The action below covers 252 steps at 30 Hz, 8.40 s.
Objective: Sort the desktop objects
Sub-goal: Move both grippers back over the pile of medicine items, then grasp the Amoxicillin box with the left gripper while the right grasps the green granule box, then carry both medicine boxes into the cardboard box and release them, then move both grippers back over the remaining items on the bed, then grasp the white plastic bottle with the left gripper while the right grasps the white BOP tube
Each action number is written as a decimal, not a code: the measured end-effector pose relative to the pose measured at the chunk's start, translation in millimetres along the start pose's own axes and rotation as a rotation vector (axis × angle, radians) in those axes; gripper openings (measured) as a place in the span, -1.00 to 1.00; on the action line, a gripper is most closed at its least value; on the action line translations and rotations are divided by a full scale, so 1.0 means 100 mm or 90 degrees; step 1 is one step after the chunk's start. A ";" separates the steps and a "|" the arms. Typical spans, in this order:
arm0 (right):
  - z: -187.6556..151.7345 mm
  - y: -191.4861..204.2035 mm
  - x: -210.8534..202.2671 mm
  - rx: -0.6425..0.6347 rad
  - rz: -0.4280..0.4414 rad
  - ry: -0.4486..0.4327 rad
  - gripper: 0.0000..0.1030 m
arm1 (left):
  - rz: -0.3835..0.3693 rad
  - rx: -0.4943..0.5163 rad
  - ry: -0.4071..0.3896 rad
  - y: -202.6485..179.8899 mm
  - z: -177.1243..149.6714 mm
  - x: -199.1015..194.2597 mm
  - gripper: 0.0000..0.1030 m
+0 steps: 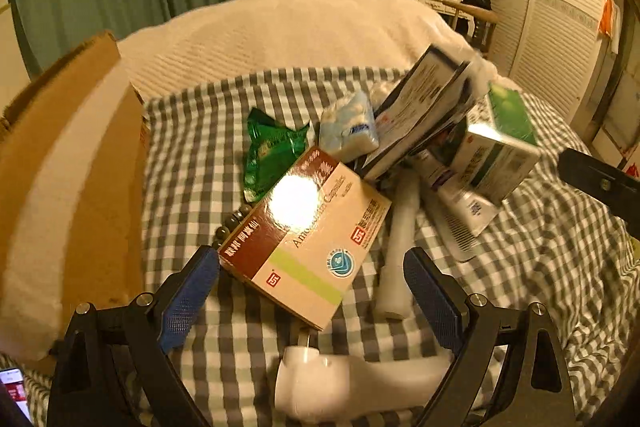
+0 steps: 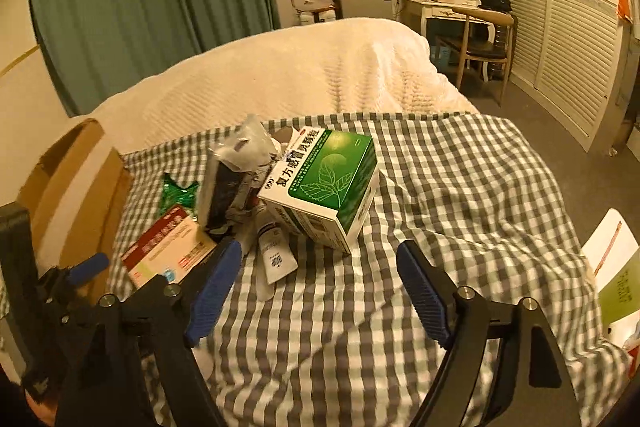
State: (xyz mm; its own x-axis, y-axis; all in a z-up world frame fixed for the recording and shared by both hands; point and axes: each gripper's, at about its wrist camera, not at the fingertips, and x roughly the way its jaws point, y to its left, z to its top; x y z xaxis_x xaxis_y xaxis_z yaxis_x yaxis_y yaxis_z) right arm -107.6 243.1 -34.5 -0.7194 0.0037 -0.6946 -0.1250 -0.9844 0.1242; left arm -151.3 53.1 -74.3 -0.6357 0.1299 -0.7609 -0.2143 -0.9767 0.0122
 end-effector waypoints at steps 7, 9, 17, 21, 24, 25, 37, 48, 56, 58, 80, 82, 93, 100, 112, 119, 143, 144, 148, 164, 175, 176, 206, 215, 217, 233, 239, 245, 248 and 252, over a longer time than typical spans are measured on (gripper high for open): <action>-0.01 0.11 0.53 0.004 -0.024 0.018 0.64 | -0.026 -0.003 0.041 0.13 0.00 0.26 0.86; -0.01 0.14 0.63 0.001 -0.036 0.021 0.64 | -0.034 -0.016 0.043 0.19 0.02 0.30 0.86; 0.08 0.30 0.95 -0.004 -0.077 0.000 0.75 | -0.067 -0.034 0.037 0.27 0.08 0.37 0.86; 0.13 0.38 1.05 -0.006 -0.099 -0.015 0.77 | -0.075 -0.038 0.034 0.27 0.08 0.38 0.86; 0.17 0.30 1.03 0.018 -0.100 -0.017 0.77 | -0.074 -0.038 0.035 0.28 0.08 0.39 0.85; 0.17 0.26 1.00 0.023 -0.099 -0.020 0.77 | -0.074 -0.038 0.036 0.28 0.09 0.39 0.84; -0.02 -0.22 0.38 -0.001 -0.048 -0.001 0.30 | -0.112 -0.050 0.089 0.07 -0.03 0.25 0.84; -0.05 -0.52 0.30 0.107 0.059 0.013 0.78 | -0.071 -0.034 0.022 0.13 0.04 0.09 0.84; 0.06 -0.34 0.55 0.102 0.056 0.018 0.78 | -0.056 0.016 0.019 0.08 0.07 0.24 0.92; 0.04 -0.24 0.61 0.086 0.055 0.021 0.80 | -0.061 0.010 0.020 0.10 0.10 0.28 0.93; -0.14 -0.22 0.36 0.047 0.044 0.039 0.50 | -0.139 -0.011 0.084 0.06 -0.08 0.13 0.93; -0.17 -0.21 0.27 0.042 0.045 0.040 0.50 | -0.128 -0.023 0.073 0.11 -0.09 0.11 0.93; -0.26 -0.18 0.10 0.016 0.034 0.052 0.50 | -0.133 -0.018 0.084 0.18 -0.10 0.31 0.68; -0.23 -0.09 0.03 0.001 0.026 0.057 0.49 | -0.131 -0.055 0.054 0.27 -0.12 0.07 0.65; -0.22 -0.03 -0.72 -0.012 0.037 0.016 0.48 | -0.159 -0.059 -0.014 0.18 -0.09 -0.62 0.59; -0.25 0.01 -1.23 -0.019 0.044 -0.016 0.48 | -0.144 -0.068 -0.071 0.25 -0.05 -1.13 0.59; 0.53 2.30 -1.14 -0.175 0.258 -0.033 0.48 | 0.131 -0.290 -0.222 2.42 0.28 -1.87 0.59; 0.56 2.41 -1.07 -0.184 0.264 -0.028 0.48 | 0.139 -0.301 -0.213 2.49 0.23 -1.80 0.59; 0.62 2.85 -0.76 -0.225 0.268 -0.007 0.48 | 0.130 -0.337 -0.174 2.68 0.08 -1.45 0.59; 0.69 3.10 -0.33 -0.199 0.274 0.012 0.65 | 0.172 -0.260 -0.138 2.30 0.13 -1.41 0.97; 0.67 1.84 -1.30 -0.131 0.212 -0.078 0.66 | 0.091 -0.174 -0.151 1.31 0.15 -1.92 1.00; 0.63 1.72 -1.38 -0.126 0.199 -0.083 0.66 | 0.077 -0.164 -0.151 1.17 0.15 -1.96 1.00; -0.53 -0.07 -0.51 -0.034 0.015 -0.062 0.67 | -0.015 -0.188 0.120 -0.09 -0.58 -0.13 0.98; -0.36 -0.02 0.09 -0.022 0.041 -0.021 0.67 | -0.030 -0.188 0.137 0.00 -0.57 -0.10 0.16; -0.30 0.01 0.27 -0.020 0.047 -0.012 0.67 | -0.022 -0.165 0.120 -0.04 -0.53 -0.19 0.13; -0.12 0.07 1.21 0.011 0.121 0.078 -0.52 | 0.013 -0.070 0.053 -0.10 -0.23 -0.29 0.11; -0.15 0.07 0.94 -0.017 0.123 0.061 -0.52 | 0.017 -0.063 0.036 -0.12 -0.17 -0.32 0.11; -0.23 0.03 0.55 0.002 0.131 0.064 -0.52 | 0.020 -0.069 -0.016 -0.06 -0.08 -0.60 0.11; -0.21 0.14 0.31 -0.020 0.131 0.053 -0.52 | 0.020 -0.072 -0.048 0.00 -0.01 -0.81 0.11; -0.11 0.33 -0.11 -0.054 0.138 0.029 -0.52 | 0.011 -0.087 -0.085 0.11 0.11 -1.08 0.11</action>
State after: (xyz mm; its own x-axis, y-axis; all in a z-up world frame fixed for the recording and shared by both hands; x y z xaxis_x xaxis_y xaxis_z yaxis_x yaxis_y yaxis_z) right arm -96.3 208.5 -31.0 -0.6915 -0.2161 -0.6893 0.0890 -0.9724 0.2156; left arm -93.3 30.0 14.7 -0.7328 0.1263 -0.6686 -0.1061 -0.9918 -0.0710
